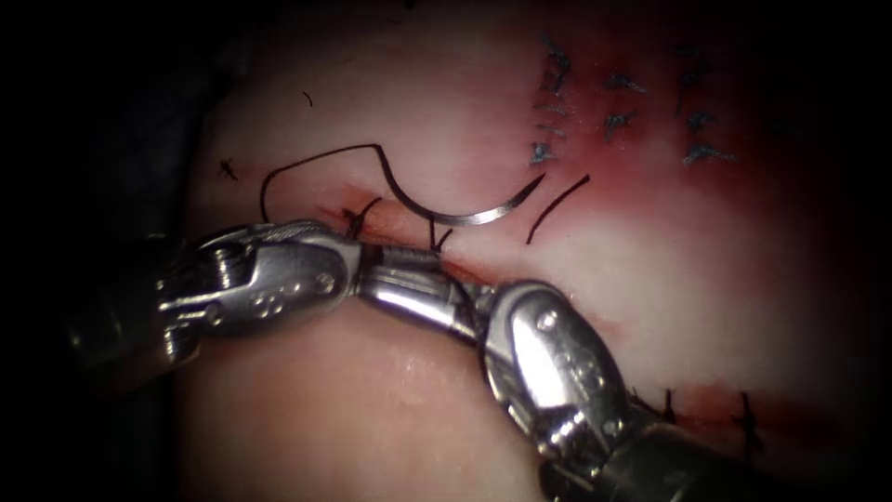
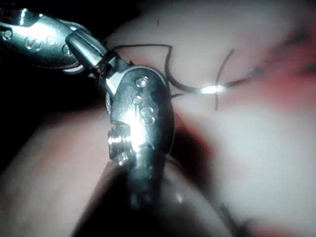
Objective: Wound Closure
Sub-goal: Wrap the suture counter-clockwise around the gripper, twice.
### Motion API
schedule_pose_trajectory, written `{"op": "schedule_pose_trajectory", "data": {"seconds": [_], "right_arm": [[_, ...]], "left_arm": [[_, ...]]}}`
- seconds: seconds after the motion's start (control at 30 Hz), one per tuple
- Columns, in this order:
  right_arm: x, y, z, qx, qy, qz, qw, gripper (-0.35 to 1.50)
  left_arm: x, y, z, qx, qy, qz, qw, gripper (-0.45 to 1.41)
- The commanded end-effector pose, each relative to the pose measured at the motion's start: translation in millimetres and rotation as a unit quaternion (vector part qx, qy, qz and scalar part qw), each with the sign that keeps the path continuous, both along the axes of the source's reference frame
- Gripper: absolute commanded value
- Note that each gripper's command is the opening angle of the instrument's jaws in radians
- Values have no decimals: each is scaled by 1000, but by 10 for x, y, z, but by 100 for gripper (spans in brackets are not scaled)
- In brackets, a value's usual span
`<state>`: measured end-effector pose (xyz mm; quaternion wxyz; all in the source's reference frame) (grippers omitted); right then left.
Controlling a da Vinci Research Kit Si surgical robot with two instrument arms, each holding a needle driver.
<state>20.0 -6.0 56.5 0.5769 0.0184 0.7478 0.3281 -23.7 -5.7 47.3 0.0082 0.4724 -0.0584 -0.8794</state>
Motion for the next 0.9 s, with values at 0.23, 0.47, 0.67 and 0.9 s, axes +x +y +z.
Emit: {"op": "schedule_pose_trajectory", "data": {"seconds": [0.23,0.47,0.67,0.9], "right_arm": [[-1,25,10,17,-73,43,996,88],[-23,28,25,41,-219,-10,975,108],[-32,22,36,75,-317,-52,944,98],[-25,12,45,87,-344,-116,928,108]], "left_arm": [[-9,-23,3,-20,6,-6,1000,-35],[-9,-44,-11,-54,45,-27,997,-35],[-12,-52,-26,-97,77,-28,992,-35],[-7,-33,-36,-134,117,-16,984,-35]]}}
